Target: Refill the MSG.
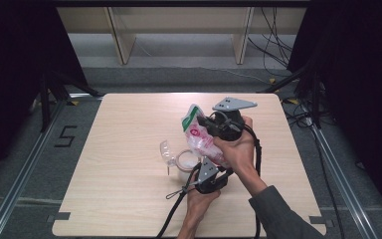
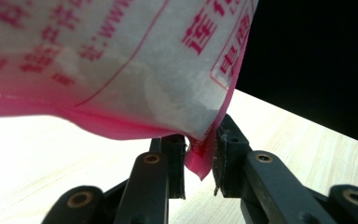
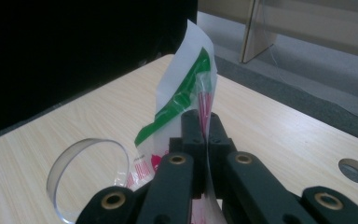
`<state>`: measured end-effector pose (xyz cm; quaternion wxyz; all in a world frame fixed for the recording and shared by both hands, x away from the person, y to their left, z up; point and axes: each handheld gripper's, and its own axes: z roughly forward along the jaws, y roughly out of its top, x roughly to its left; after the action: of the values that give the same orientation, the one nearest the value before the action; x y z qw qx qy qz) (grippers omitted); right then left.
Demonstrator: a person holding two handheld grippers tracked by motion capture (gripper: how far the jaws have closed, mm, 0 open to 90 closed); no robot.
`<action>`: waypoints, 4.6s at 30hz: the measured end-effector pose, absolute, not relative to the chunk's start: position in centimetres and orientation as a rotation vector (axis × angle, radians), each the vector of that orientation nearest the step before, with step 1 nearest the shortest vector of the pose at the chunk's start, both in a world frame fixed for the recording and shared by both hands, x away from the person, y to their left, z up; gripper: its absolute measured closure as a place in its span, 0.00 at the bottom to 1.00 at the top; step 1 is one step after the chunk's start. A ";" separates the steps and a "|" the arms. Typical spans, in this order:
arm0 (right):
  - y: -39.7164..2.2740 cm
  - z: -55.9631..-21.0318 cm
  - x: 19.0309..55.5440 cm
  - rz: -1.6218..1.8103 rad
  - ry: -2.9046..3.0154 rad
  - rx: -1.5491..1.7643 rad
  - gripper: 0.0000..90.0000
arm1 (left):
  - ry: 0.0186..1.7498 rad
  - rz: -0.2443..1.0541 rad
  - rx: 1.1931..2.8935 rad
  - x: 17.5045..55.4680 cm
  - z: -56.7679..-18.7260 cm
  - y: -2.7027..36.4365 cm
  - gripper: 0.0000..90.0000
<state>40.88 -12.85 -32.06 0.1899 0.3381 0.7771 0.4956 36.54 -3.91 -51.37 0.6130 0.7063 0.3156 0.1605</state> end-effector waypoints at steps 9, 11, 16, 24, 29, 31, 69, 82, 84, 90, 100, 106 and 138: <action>-14.8 -32.0 40.4 1.489 2.119 0.992 1.00 | 0.744 0.391 1.649 36.3 -51.2 -3.7 0.80; -15.2 -32.2 40.3 1.509 2.103 1.011 1.00 | 0.751 0.388 1.648 36.4 -51.2 -3.6 0.78; -16.1 -32.8 40.4 1.567 2.073 1.040 1.00 | 0.788 0.393 1.669 36.3 -51.1 -3.5 0.73; -17.5 -33.7 40.2 1.629 2.031 1.093 1.00 | 0.853 0.395 1.681 36.2 -51.0 -3.5 0.63; -18.3 -34.2 40.1 1.674 2.002 1.094 1.00 | 0.898 0.400 1.660 36.0 -50.8 -3.4 0.57; -18.7 -34.6 40.1 1.699 1.980 1.110 1.00 | 0.910 0.386 1.631 35.8 -50.7 -3.5 0.53; -26.3 -40.4 36.3 1.816 1.874 1.174 1.00 | 0.767 0.449 1.707 30.5 -47.5 1.0 0.46; -29.3 -41.6 34.9 1.797 1.820 1.246 1.00 | 0.781 0.450 1.712 30.1 -48.0 2.6 0.44; -29.9 -42.0 34.8 1.785 1.808 1.256 1.00 | 0.748 0.463 1.716 30.3 -47.9 2.9 0.44; -31.5 -43.0 34.5 1.751 1.772 1.336 1.00 | 0.749 0.469 1.713 30.2 -47.9 3.2 0.44; -33.0 -44.9 34.9 1.661 1.778 1.402 1.00 | 0.787 0.451 1.705 30.0 -47.9 3.3 0.43; -33.5 -45.7 35.3 1.633 1.780 1.397 1.00 | 0.792 0.451 1.692 30.1 -47.9 3.5 0.42; -35.0 -48.2 35.2 1.525 1.752 1.586 0.91 | 0.822 0.462 1.708 30.0 -48.0 5.1 0.41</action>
<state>35.23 -35.05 -48.19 0.1640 0.5563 0.6145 0.5348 29.97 5.10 -48.00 0.5609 0.7247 0.3488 0.1961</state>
